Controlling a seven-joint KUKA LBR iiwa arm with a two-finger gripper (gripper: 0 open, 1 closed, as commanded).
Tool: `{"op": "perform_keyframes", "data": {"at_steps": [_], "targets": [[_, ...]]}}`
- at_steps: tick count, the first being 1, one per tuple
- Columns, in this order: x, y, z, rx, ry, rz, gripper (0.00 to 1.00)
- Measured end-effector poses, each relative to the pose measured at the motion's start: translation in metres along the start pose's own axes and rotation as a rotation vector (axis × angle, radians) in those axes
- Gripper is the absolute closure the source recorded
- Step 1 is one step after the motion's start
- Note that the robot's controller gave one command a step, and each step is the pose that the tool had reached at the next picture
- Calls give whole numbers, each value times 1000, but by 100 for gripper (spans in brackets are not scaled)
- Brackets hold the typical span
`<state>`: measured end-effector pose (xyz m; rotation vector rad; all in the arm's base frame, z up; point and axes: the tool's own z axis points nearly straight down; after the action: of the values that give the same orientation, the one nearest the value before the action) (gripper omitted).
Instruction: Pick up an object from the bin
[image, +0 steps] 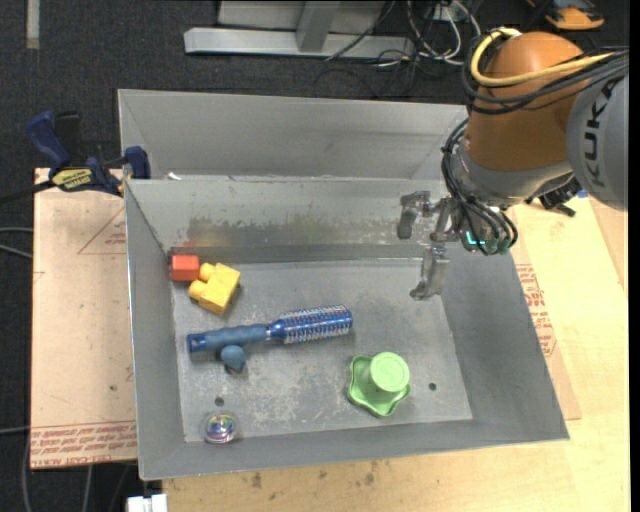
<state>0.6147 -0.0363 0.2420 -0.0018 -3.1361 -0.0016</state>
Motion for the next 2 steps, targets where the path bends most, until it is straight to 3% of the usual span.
{"op": "perform_keyframes", "data": {"at_steps": [1, 2], "targets": [[-11, 53, 93, -2, 0, -86, 0], [27, 75, 177, -1, 2, 6, 0]]}}
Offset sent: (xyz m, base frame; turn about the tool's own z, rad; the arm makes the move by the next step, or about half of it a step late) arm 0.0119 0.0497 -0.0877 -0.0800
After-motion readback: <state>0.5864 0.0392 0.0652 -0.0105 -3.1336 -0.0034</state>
